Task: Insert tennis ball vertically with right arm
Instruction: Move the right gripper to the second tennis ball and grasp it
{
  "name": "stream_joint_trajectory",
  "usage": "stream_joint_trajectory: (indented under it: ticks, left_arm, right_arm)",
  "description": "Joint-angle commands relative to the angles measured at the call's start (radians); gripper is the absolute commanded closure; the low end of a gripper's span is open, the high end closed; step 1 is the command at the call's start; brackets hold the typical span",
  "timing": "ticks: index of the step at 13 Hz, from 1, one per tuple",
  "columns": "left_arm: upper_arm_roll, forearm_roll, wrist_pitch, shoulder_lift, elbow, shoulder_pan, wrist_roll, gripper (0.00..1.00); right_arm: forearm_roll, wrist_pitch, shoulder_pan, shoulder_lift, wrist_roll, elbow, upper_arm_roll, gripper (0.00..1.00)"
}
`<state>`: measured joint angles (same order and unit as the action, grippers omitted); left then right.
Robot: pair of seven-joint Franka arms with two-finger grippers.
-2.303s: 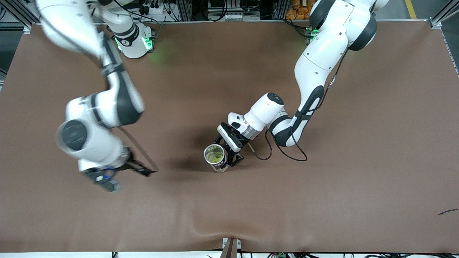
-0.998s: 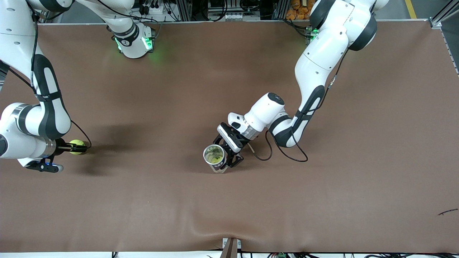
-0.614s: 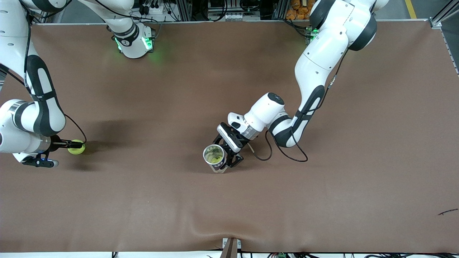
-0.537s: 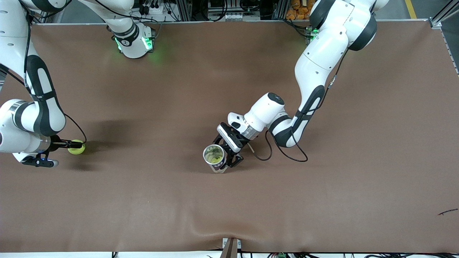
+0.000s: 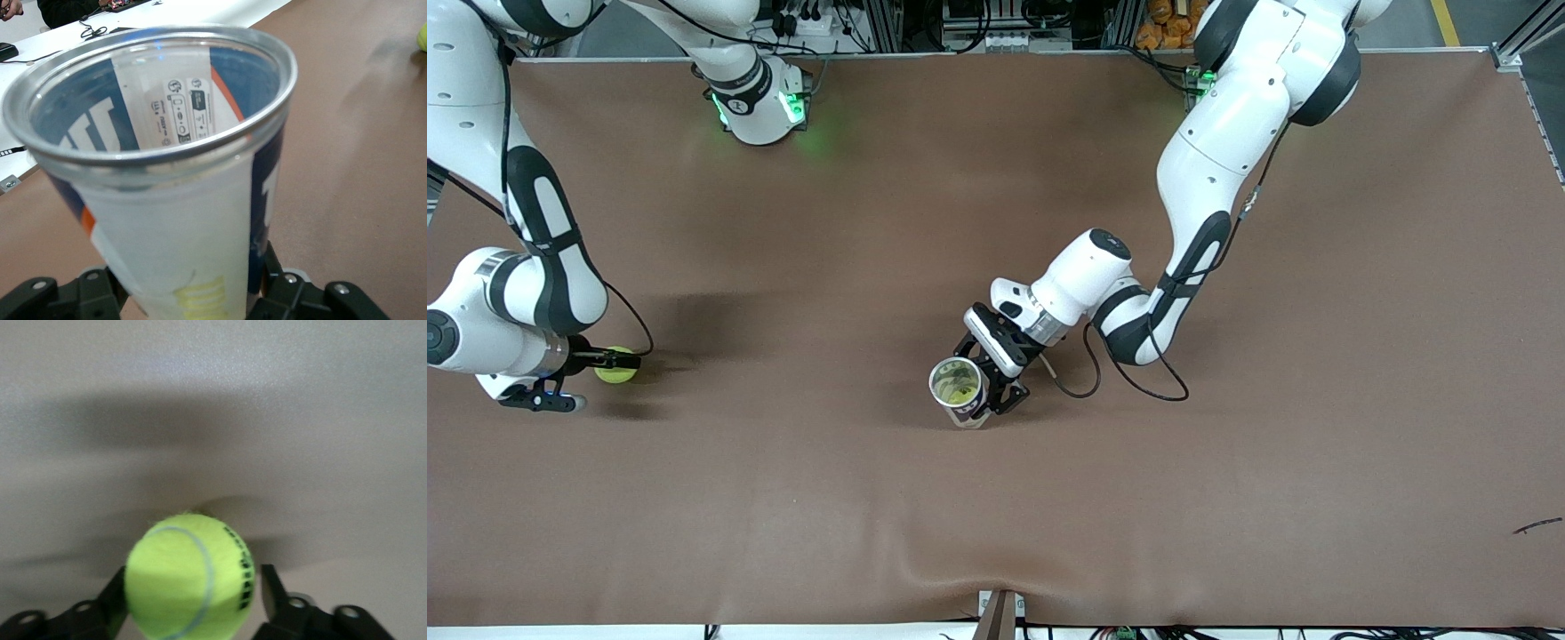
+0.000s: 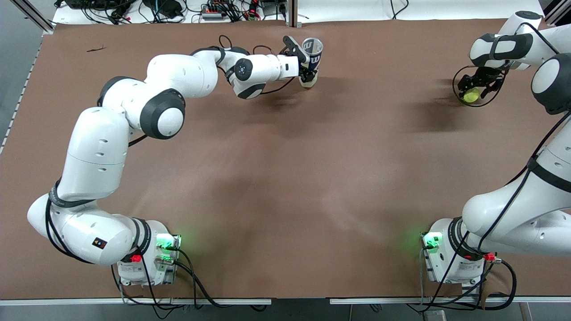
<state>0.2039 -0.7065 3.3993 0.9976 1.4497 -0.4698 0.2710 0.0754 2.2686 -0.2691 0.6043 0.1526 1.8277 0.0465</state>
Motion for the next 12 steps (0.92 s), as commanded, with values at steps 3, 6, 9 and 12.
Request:
stream_joint_trajectory:
  ticks: [3,6,9,12]
  left_arm:
    - [-0.006,-0.008,0.009,-0.011,0.006,-0.006,0.002,0.24]
    - [-0.006,-0.008,0.009,-0.011,0.006,-0.004,0.001,0.25]
    - [-0.006,-0.008,0.009,-0.011,0.006,-0.003,0.001,0.25]
    - [-0.006,-0.013,0.012,-0.011,0.008,0.0,0.001,0.25]
  right_arm:
    - [0.009,0.019,-0.012,-0.018,0.007,-0.001,-0.028,0.73]
    - [0.009,-0.006,0.028,-0.069,0.005,-0.054,-0.045,0.72]
    - [-0.02,-0.133,0.063,-0.119,-0.027,-0.125,-0.097,0.71]
    - [-0.182,-0.176,0.089,-0.12,-0.074,-0.183,-0.155,0.66]
